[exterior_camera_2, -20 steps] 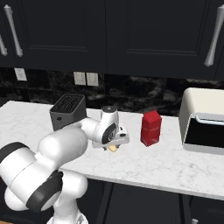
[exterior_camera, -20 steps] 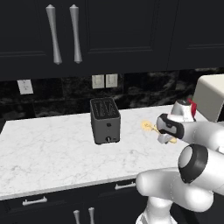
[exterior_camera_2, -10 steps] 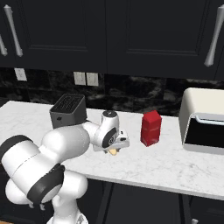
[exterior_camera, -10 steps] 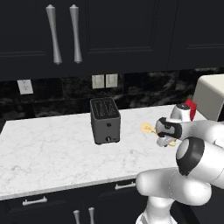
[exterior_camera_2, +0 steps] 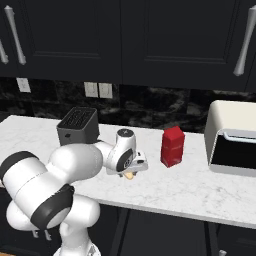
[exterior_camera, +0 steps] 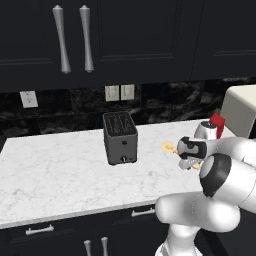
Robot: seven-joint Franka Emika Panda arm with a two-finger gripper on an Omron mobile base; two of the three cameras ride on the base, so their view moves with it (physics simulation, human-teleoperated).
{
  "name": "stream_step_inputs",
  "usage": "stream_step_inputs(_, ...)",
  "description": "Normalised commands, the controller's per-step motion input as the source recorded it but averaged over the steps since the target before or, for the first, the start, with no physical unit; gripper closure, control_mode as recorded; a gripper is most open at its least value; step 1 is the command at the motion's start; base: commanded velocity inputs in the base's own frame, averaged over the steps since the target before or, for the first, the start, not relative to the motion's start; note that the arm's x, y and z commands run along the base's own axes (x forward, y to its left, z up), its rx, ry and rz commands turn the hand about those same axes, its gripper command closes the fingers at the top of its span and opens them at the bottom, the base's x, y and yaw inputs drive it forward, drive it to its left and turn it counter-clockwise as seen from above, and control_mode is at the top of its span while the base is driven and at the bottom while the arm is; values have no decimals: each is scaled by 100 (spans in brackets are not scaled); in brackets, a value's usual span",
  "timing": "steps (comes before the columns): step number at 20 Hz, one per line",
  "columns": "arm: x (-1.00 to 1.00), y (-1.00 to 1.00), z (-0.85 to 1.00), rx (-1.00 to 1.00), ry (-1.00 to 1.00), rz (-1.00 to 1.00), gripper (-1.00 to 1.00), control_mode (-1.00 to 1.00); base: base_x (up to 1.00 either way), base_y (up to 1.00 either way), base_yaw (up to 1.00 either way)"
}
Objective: Pick the pizza cutter from the drawer and place it on the counter.
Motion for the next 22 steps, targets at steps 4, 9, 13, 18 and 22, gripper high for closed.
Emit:
stream_step_inputs(4,0,0,0,0,0,-3,-100,-100,0,0,0)
stream_step_inputs(9,0,0,3,0,0,-4,-100,-100,0,0,0)
stream_step_inputs(13,-3,0,26,-2,0,-7,-100,-100,0,0,0)
stream_step_inputs(18,-44,-13,54,0,-2,-13,-100,-100,0,0,0)
stream_step_inputs(22,-43,-38,62,1,-1,-9,-100,-100,0,0,0)
